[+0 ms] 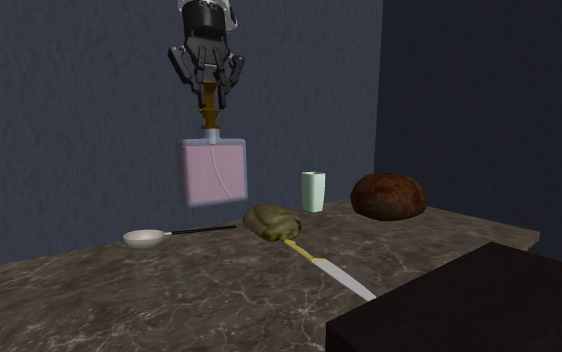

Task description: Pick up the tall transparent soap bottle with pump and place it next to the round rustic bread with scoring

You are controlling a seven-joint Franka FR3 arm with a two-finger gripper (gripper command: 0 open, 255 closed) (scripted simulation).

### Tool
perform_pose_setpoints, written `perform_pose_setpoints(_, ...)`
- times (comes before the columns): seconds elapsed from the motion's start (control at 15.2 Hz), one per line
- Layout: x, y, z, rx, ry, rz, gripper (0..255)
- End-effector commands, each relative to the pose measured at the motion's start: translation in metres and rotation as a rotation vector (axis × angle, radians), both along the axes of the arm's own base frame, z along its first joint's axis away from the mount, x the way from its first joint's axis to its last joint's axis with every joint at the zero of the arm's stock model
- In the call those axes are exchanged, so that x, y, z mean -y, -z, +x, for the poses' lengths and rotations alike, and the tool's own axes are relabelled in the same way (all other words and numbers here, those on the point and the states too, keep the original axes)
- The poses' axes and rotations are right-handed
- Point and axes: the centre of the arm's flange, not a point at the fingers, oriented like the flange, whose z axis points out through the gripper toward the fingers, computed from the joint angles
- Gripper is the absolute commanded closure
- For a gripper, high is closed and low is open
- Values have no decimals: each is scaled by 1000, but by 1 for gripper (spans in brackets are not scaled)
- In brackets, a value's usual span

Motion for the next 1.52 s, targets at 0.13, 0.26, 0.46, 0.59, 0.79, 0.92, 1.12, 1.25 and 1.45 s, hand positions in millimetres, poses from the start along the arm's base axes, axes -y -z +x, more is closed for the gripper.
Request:
perform_pose_setpoints(0.13,0,-23,0,0,0,0,255)
perform_pose_setpoints(0.26,0,-33,0,0,0,0,255)
perform_pose_setpoints(0.46,0,-49,0,0,0,0,255)
perform_pose_setpoints(0.59,0,-60,0,0,0,0,255)
perform_pose_setpoints(0.79,0,-75,0,0,0,0,255)
perform_pose_setpoints(0.92,0,-86,0,0,0,0,255)
perform_pose_setpoints(1.12,0,-102,0,0,0,0,255)
perform_pose_setpoints(1.25,0,-112,0,0,0,0,255)
perform_pose_setpoints(1.45,0,-128,0,0,0,0,255)
